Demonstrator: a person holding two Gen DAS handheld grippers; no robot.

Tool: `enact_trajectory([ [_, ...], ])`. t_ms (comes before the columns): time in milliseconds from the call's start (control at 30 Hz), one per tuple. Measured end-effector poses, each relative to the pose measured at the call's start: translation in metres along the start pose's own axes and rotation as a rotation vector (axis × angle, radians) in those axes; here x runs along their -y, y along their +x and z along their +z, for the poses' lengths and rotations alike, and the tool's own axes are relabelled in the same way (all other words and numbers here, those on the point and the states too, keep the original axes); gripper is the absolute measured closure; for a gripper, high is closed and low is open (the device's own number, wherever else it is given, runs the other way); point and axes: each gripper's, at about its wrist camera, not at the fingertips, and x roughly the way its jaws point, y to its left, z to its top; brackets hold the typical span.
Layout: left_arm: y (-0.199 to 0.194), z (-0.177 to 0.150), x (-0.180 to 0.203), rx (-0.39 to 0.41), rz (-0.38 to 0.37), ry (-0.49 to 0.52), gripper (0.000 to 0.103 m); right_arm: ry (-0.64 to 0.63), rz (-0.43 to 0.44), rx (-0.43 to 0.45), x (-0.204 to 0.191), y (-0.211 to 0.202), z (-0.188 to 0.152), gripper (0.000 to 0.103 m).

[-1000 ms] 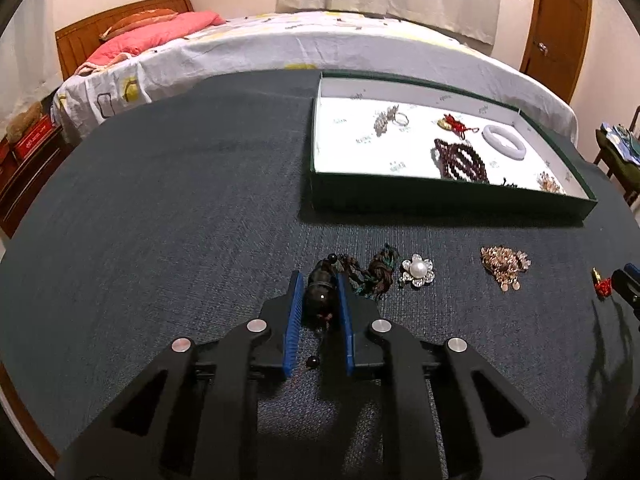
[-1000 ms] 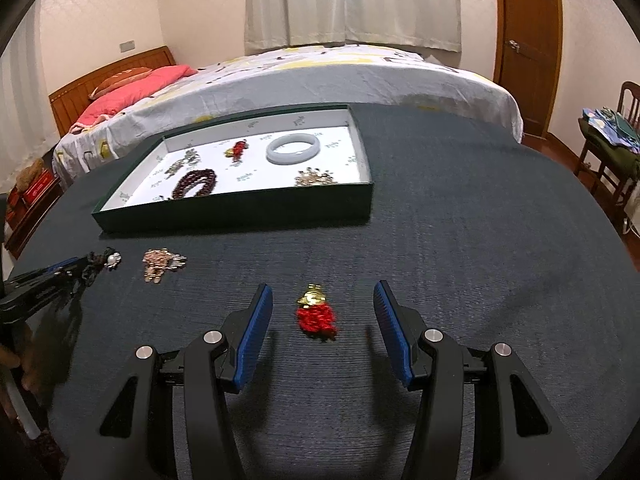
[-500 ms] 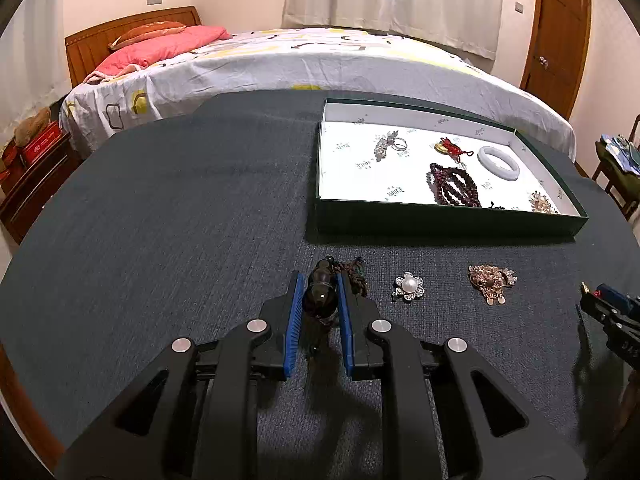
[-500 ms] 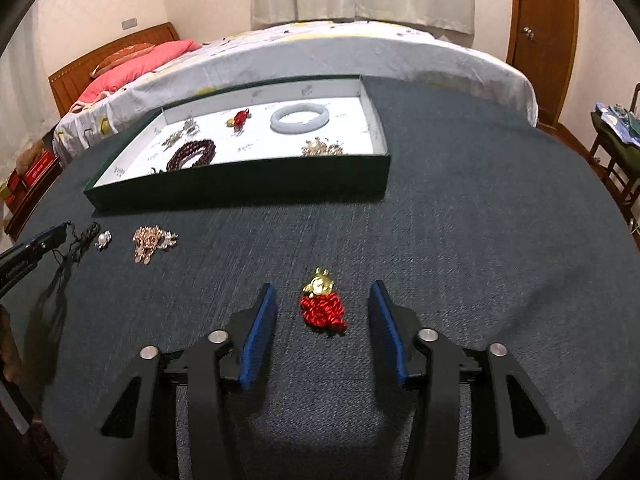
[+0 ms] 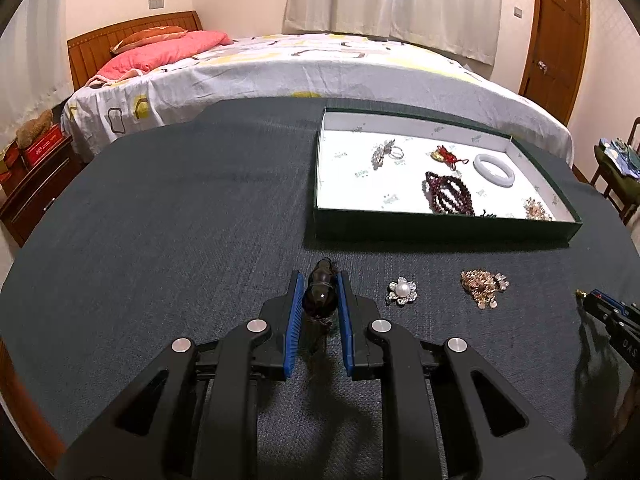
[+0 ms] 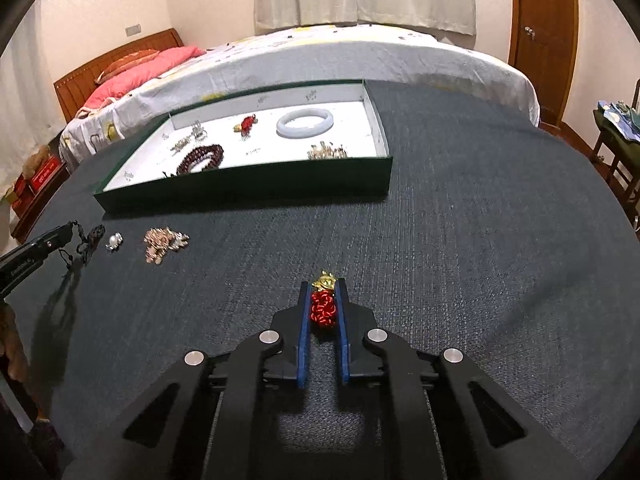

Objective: Organize jewelry
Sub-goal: 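Carry the black tassel and red knot charm into the box and open both tools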

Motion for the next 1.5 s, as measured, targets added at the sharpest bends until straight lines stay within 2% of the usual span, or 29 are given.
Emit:
enact_trajectory([
  [533,-0.039,0.034,0.017,0.113,-0.055,0.006,0.086,-0.019,0.037,0.158,-0.013,-0.043,0.037,0.091],
  [833,-0.044,0.069,0.035,0.184,-0.093,0.019,0.086,-0.044,0.054,0.255,-0.025,-0.052,0.076,0.091],
  [1267,-0.021,0.129,0.06,0.276,-0.104,0.049,0.086,-0.062,0.074,0.348,-0.038,-0.029,0.139,0.091],
  [1400,0.009,0.131,0.064,0.233,-0.099,0.052,0.086,-0.067,0.08,0.325,-0.042,-0.006,0.143,0.091],
  [1500,0.035,0.124,0.064,0.181,-0.09,0.061,0.086,-0.071,0.087,0.261,-0.043,0.025,0.139,0.091],
])
